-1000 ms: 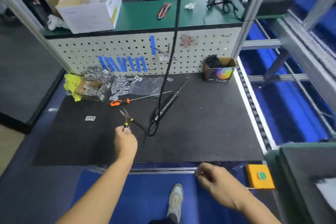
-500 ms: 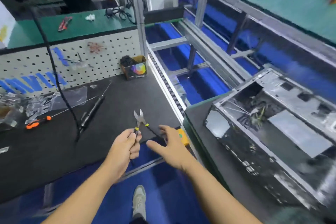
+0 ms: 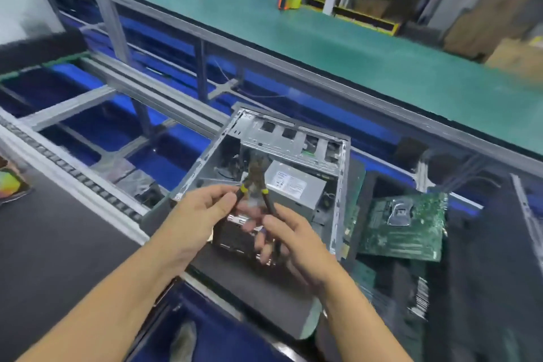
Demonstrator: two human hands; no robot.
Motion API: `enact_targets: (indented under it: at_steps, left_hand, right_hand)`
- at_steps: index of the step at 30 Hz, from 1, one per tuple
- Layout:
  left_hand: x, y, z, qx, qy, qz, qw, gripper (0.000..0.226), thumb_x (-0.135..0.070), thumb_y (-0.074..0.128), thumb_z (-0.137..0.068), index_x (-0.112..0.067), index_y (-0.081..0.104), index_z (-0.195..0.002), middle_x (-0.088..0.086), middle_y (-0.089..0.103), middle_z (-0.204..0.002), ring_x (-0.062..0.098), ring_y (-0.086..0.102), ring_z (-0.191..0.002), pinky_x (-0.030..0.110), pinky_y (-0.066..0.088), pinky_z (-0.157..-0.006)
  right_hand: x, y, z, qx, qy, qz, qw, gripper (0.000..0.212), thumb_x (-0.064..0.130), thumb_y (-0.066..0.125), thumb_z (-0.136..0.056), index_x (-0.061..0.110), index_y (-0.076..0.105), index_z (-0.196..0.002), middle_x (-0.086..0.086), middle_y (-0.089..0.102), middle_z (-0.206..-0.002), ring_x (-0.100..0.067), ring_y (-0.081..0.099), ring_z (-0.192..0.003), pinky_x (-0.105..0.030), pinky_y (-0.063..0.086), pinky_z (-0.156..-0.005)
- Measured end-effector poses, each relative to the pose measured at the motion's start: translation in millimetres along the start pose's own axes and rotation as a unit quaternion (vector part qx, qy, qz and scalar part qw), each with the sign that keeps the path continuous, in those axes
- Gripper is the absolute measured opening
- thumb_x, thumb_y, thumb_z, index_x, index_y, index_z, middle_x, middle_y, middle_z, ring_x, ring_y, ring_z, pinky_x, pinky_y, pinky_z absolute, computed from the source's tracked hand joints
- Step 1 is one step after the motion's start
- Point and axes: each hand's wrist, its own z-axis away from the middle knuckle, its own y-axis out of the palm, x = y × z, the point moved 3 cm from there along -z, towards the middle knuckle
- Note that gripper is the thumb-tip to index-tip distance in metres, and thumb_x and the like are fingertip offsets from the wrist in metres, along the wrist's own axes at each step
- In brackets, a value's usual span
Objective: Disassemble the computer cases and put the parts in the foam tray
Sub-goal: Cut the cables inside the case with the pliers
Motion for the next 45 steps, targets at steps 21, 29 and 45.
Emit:
enact_targets:
  at_steps: [21, 29, 45]
  left_hand:
    - [100.2, -13.7, -223.9, 0.084, -0.269, -0.379, 0.881, 0.073, -0.033, 0.066, -0.092, 0.005, 0.028, -0.142, 0.022, 0.041, -0.141, 0.036, 0.046, -0.127, 0.04, 0.043, -0.105]
    - [125.8, -17.3, -223.6, -0.011, -0.309, -0.152, 0.939, 0.054, 0.003, 0.076, -0.081, -0.001, 0.041, -0.123, 0.02, 0.061, -0.109, 0.03, 0.068, -0.091, 0.036, 0.061, -0.073]
    - [51.6, -12.2, -187.5, 0.159, -0.183, 0.106, 0.964, 0.047, -0.002, 0.078, -0.077, -0.014, 0.062, -0.119, 0.014, 0.076, -0.097, 0.02, 0.074, -0.086, 0.021, 0.057, -0.069]
  right_hand:
    - [-2.1, -35.6, -106.7, -0.206, 0.171, -0.163, 0.95, 0.036, 0.014, 0.036, -0.102, 0.0, 0.056, -0.128, -0.021, 0.06, -0.09, -0.036, 0.06, -0.079, -0.047, 0.053, -0.077]
    - [-10.7, -36.2, -104.1, -0.1, 0.273, -0.086, 0.953, 0.034, 0.01, 0.039, -0.099, -0.003, 0.053, -0.128, -0.014, 0.06, -0.081, -0.028, 0.059, -0.069, -0.047, 0.052, -0.077]
    - [-0.4, -51.3, -95.9, 0.114, 0.263, -0.161, 0.944, 0.031, 0.017, 0.043, -0.089, 0.007, 0.051, -0.117, -0.016, 0.05, -0.085, -0.028, 0.05, -0.068, -0.041, 0.051, -0.066]
